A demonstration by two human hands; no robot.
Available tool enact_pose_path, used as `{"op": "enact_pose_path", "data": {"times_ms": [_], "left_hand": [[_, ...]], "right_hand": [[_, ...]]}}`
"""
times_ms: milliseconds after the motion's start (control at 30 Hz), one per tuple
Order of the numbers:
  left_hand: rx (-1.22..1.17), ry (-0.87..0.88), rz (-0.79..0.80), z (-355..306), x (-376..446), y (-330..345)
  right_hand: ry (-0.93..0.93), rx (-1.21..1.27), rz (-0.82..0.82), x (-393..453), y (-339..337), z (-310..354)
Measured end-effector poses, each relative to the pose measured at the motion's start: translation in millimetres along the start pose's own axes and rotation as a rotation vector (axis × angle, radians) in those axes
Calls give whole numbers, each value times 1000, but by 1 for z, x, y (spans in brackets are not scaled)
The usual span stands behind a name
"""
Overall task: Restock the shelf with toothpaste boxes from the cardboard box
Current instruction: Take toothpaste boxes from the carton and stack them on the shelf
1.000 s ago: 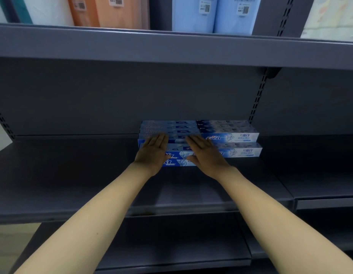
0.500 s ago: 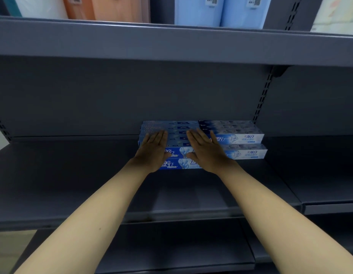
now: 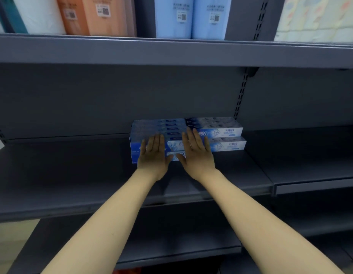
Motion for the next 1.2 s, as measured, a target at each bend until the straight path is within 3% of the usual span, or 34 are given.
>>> {"op": "enact_pose_path", "data": {"times_ms": [300, 467, 700, 967, 1200], "left_hand": [[-24, 110, -40, -63, -81, 21], [-91, 209, 24, -95, -130, 58], [-99, 219, -5, -109, -174, 101], [-78, 257, 157, -116, -214, 205], [-20, 310, 288, -123, -246, 330]], "right_hand": [[75, 51, -59, -98, 3, -29], [114, 39, 3, -161, 36, -46], [173, 104, 51, -236, 93, -60], [182, 159, 198, -286, 174, -57], [214, 245, 284, -323, 292, -46]]}}
Point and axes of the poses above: each hand's wrist, its own x-axis towards the middle knuckle, its own y-axis out of the palm, z = x × y, the point moved 9 cm from there along x, towards the middle knuckle, and after that the axes turned 5 degrees about -y, right-handed, at the moved point
